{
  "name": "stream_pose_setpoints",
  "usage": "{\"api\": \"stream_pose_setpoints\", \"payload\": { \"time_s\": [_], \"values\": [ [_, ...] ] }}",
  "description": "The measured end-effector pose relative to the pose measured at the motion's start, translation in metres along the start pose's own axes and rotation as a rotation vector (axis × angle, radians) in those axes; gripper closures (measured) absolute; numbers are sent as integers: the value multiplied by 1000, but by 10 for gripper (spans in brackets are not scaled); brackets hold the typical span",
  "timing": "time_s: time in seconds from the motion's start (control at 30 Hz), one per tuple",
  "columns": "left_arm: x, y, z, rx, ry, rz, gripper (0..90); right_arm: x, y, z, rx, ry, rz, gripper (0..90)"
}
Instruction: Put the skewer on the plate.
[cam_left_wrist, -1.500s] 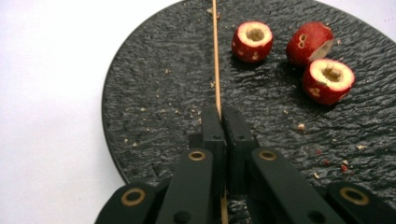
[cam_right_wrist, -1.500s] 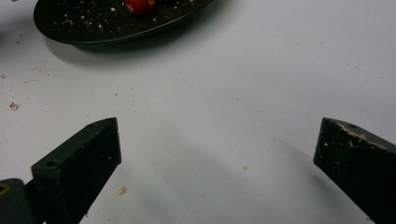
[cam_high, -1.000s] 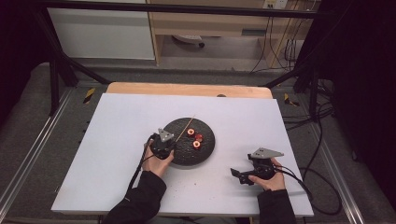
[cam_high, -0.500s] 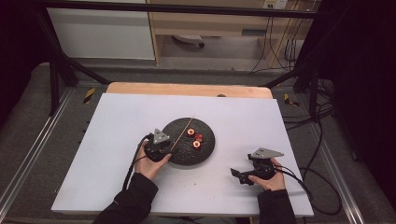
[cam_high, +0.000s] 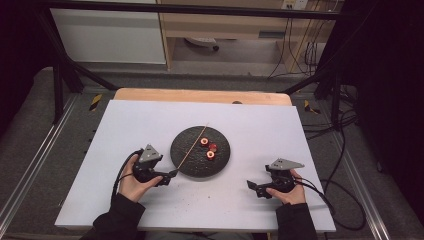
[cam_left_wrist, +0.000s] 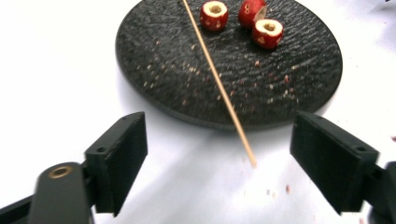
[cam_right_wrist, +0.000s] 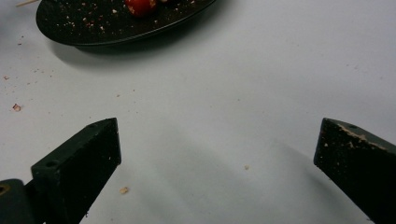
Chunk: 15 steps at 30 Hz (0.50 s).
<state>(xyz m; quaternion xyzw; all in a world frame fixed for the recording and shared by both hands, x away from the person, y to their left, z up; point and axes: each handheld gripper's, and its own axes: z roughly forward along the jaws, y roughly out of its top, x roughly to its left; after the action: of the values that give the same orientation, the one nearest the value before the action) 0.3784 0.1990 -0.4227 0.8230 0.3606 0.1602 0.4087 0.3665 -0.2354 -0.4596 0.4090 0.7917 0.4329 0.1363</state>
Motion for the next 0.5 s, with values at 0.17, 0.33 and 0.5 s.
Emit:
{"api": "stream_pose_setpoints", "payload": {
  "time_s": [0.17,0.33,0.5],
  "values": [
    [8,-15,-14,-3,19,6,101,1,0,-1,-2,1,4,8],
    [15,-29,-26,-8,42,13,79,1,1,-1,0,8,3,7],
    [22,-44,-34,-31,52,-2,77,2,0,-1,11,17,-2,6]
  ]
}}
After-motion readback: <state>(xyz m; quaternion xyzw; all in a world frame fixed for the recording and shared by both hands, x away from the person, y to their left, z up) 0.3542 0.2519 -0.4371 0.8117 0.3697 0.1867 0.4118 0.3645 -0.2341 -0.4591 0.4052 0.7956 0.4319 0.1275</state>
